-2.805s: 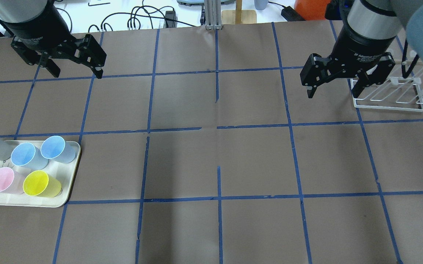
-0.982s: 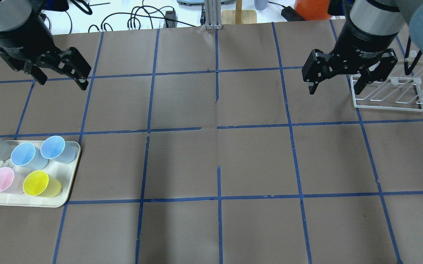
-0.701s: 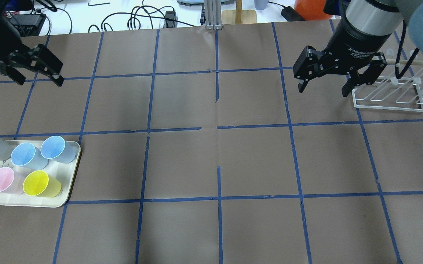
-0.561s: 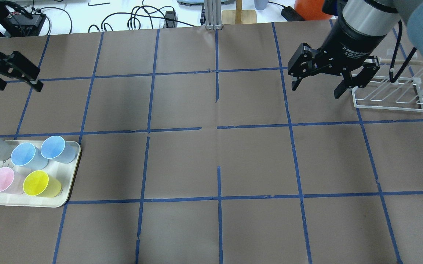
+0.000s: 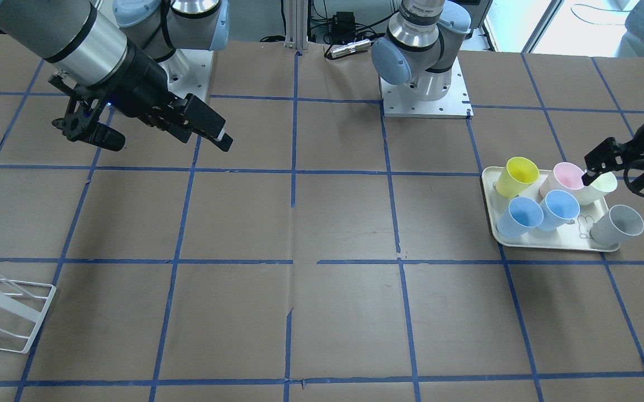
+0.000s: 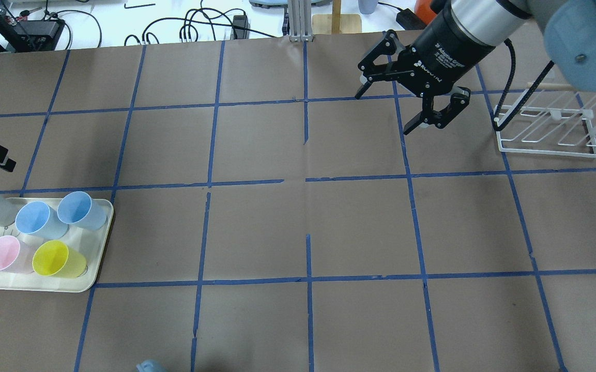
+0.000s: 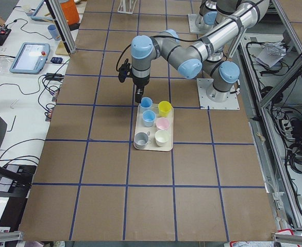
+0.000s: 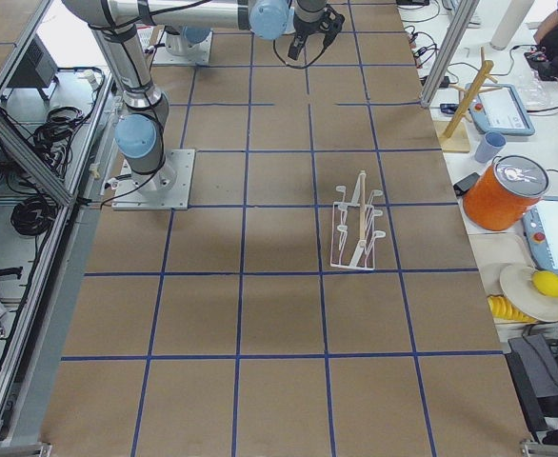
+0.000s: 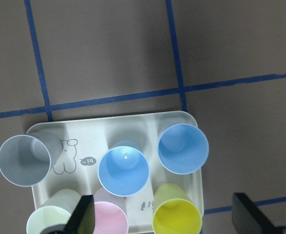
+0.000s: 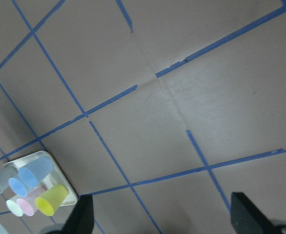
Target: Transfer IKEA cup to right arm and place on rack
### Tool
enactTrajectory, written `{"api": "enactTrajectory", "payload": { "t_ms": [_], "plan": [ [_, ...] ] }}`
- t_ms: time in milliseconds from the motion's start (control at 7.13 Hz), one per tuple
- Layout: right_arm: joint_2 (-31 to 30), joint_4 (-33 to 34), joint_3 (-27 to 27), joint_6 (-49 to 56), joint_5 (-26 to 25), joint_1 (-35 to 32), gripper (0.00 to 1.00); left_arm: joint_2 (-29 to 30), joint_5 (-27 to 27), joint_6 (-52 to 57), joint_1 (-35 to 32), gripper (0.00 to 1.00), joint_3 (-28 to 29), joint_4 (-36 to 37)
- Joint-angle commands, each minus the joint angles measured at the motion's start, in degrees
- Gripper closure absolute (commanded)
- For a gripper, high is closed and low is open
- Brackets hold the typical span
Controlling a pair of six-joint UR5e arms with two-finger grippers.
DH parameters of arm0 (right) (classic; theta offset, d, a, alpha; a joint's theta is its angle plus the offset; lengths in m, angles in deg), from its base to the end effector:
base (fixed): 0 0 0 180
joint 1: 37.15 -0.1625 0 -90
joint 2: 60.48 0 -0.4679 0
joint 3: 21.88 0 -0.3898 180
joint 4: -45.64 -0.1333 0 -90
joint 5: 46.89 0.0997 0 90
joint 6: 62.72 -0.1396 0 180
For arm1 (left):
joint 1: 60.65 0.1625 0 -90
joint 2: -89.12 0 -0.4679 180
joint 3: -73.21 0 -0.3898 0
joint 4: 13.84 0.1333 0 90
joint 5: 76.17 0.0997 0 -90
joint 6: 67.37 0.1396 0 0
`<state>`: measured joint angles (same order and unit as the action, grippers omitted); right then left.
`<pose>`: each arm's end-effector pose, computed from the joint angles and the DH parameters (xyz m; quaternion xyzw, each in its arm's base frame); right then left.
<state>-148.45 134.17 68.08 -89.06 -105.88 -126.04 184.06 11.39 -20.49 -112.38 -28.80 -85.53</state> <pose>0.1955 -0.5023 0.4911 0.2364 0.9338 0.0867 0.2544 0.2104 -0.4915 0.3780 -0.0753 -0.9969 0.0231 0.0077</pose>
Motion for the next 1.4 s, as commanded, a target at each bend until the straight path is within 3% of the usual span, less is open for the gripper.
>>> {"api": "enactTrajectory", "payload": {
  "t_ms": [0, 140, 421, 701, 982, 1262],
  "plan": [
    [0.16, 2.33, 0.49, -1.88, 7.62, -0.14, 0.00, 2.26, 0.15, 6.24, 1.79, 0.00, -6.69, 10.37],
    [0.77, 2.35, 0.58, -6.14, 13.49, -0.15, 0.00, 3.66, -0.20, 8.81, 4.07, 0.00, -8.11, 11.90],
    [1.92, 2.61, 1.10, -15.31, 18.62, -0.49, 0.00, 5.87, -0.29, 8.58, 5.50, 0.00, -8.82, 12.01],
    [1.84, 2.96, 0.93, -24.84, 18.91, -4.08, 0.00, 7.45, -0.03, 8.40, 5.41, 0.00, -8.91, 12.36],
    [2.10, 8.13, 1.10, -26.14, 20.57, -5.59, 0.00, 8.42, 0.06, 8.84, 5.50, 0.00, -9.09, 12.27],
    [1.92, 7.36, 2.24, -29.89, 20.49, -6.12, 0.00, 9.47, 0.23, 8.84, 5.50, 0.00, -8.91, 12.71]
  ]
}}
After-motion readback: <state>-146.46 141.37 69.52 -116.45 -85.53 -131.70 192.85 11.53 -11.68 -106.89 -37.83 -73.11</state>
